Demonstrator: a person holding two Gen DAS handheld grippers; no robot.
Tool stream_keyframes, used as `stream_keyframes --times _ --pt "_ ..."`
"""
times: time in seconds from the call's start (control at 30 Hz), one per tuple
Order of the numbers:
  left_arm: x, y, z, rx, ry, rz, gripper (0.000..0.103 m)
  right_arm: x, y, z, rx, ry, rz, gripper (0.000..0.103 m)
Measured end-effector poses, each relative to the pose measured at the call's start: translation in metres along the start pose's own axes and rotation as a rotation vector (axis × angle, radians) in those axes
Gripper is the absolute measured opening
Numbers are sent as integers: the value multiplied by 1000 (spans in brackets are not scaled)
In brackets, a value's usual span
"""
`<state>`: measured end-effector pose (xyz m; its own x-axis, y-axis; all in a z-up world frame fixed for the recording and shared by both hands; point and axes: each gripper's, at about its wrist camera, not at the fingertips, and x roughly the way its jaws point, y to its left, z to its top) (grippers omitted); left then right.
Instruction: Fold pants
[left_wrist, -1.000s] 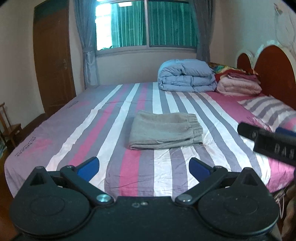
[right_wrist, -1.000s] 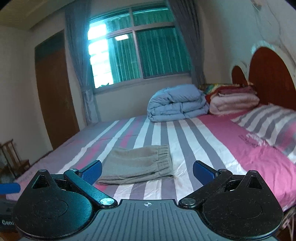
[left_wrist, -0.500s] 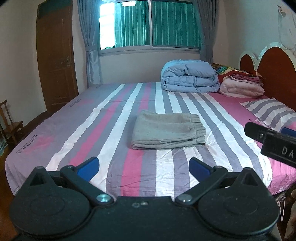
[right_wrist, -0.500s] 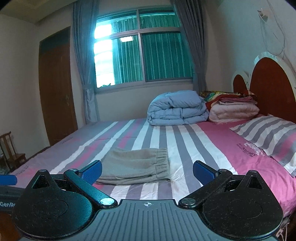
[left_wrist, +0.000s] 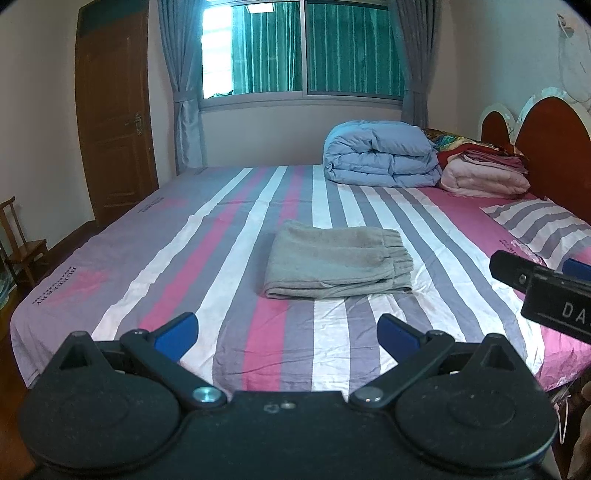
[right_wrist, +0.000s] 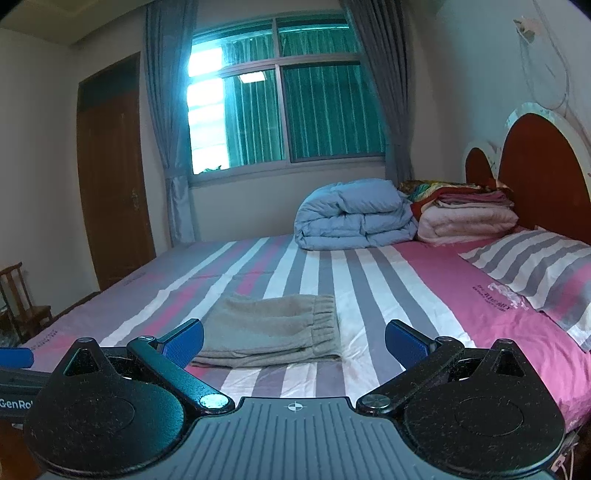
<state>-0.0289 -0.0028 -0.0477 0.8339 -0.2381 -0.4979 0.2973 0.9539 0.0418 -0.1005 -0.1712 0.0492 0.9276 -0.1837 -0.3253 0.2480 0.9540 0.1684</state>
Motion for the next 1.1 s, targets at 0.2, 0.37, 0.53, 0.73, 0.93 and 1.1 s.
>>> stream_keyframes --times 0.2,0.37,0.53,0.73,0.93,1.1 --pt "1 1 0 -7 -1 -1 97 0 2 -1 -6 3 4 103" --pt "1 1 0 -4 1 -1 97 1 2 -1 -6 5 5 103" --pt "2 0 1 -3 2 0 97 1 3 -1 -9 4 6 103" --pt "2 0 1 -3 3 3 97 4 2 -3 -2 12 4 103" --pt "3 0 1 -2 4 1 97 4 3 -3 -9 6 4 103" --pt "3 -1 0 -1 5 1 97 5 2 -4 -8 11 9 103"
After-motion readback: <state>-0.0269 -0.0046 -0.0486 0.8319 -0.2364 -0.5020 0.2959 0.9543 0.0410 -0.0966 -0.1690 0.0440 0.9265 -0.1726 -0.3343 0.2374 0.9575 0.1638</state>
